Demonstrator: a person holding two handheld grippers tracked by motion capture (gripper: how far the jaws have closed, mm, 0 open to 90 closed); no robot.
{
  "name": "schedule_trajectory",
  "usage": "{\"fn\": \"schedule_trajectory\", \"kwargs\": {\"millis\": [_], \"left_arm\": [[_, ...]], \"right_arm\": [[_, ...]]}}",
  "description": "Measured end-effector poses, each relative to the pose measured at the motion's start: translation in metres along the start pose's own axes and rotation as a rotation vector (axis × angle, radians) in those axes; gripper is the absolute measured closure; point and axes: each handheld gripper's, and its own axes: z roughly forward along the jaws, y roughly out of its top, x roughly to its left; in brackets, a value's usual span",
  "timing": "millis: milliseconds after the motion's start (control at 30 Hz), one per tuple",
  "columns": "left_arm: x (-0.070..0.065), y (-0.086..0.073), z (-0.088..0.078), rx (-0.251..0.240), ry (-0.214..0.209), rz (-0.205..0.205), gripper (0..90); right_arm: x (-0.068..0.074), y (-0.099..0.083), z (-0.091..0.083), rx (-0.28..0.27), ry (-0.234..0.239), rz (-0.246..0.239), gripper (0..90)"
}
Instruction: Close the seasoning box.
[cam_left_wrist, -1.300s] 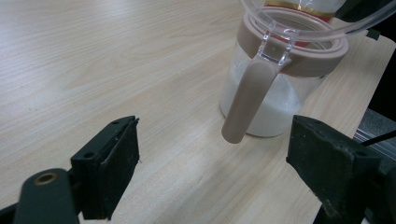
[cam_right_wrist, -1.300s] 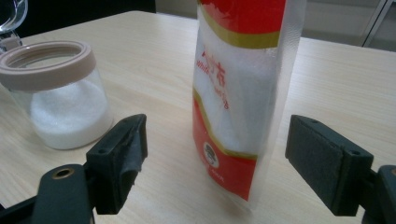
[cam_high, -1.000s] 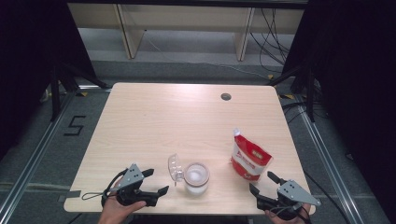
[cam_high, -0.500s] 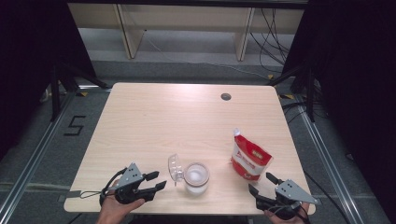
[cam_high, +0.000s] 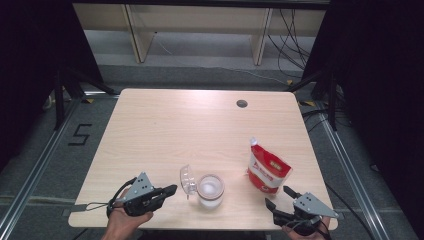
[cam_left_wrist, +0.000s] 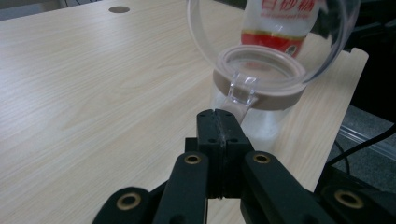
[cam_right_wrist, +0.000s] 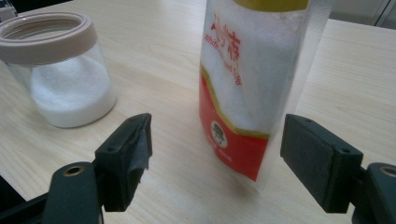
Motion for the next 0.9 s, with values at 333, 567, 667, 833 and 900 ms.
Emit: {"fn": "schedule_trajectory", "kwargs": {"millis": [333, 567, 667, 833, 900], "left_arm": [[-0.004, 0.015, 0.006, 0.001, -0.02, 0.029, 89.3], [-0.007, 0.02, 0.01, 0.007, -0.026, 0.043, 89.3], [-0.007, 0.021, 0.01, 0.006, -0.028, 0.049, 89.3], [-0.008, 0.021, 0.011, 0.005, -0.037, 0.054, 89.3], [-0.008, 0.022, 0.012, 0.008, -0.043, 0.074, 89.3]], "right_arm": [[0.002, 0.0, -0.001, 0.014, 0.001, 0.023, 26.4], [0.002, 0.0, -0.001, 0.012, -0.003, 0.029, 26.5], [-0.001, 0.0, 0.0, -0.002, -0.001, -0.008, 26.5], [-0.001, 0.001, 0.0, 0.001, 0.001, -0.024, 26.5], [0.002, 0.0, -0.001, 0.008, 0.0, 0.007, 26.5]]}}
